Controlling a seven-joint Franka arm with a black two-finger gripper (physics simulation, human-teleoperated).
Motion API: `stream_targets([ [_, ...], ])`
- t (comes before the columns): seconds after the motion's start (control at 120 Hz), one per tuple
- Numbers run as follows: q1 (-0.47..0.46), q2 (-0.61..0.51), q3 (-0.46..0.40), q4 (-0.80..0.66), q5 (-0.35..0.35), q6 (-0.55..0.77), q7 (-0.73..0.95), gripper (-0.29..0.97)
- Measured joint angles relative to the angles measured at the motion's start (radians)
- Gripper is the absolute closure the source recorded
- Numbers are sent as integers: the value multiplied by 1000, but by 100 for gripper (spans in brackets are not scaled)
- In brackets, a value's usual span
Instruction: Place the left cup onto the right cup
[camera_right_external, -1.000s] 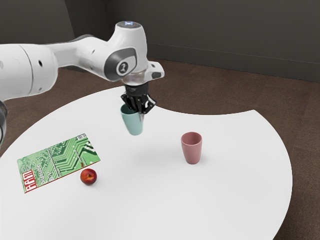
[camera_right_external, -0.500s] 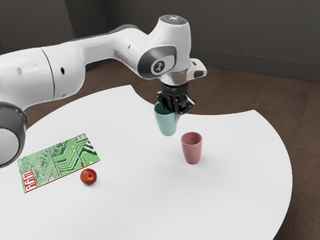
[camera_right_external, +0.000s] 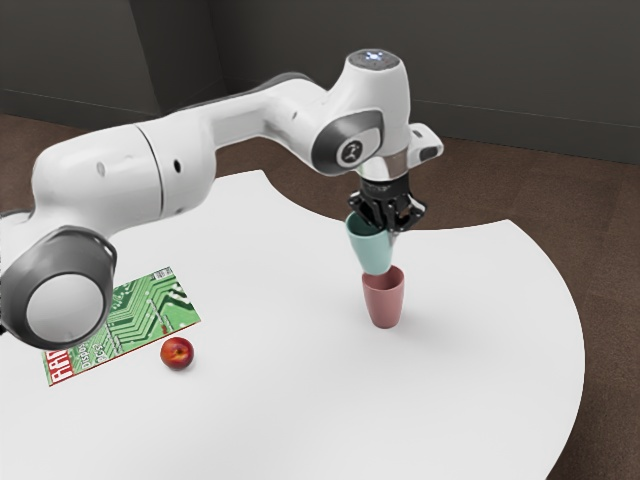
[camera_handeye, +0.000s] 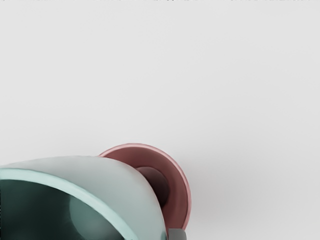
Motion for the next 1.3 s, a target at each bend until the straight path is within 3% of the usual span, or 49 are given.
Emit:
stream_targets([
  [0.367, 9, 30, -15, 3, 20, 48, -7, 78],
  [1.1, 13, 33, -11, -21, -23, 21, -28, 78],
  [1.3, 14, 26, -11, -41, -22, 46, -27, 35],
])
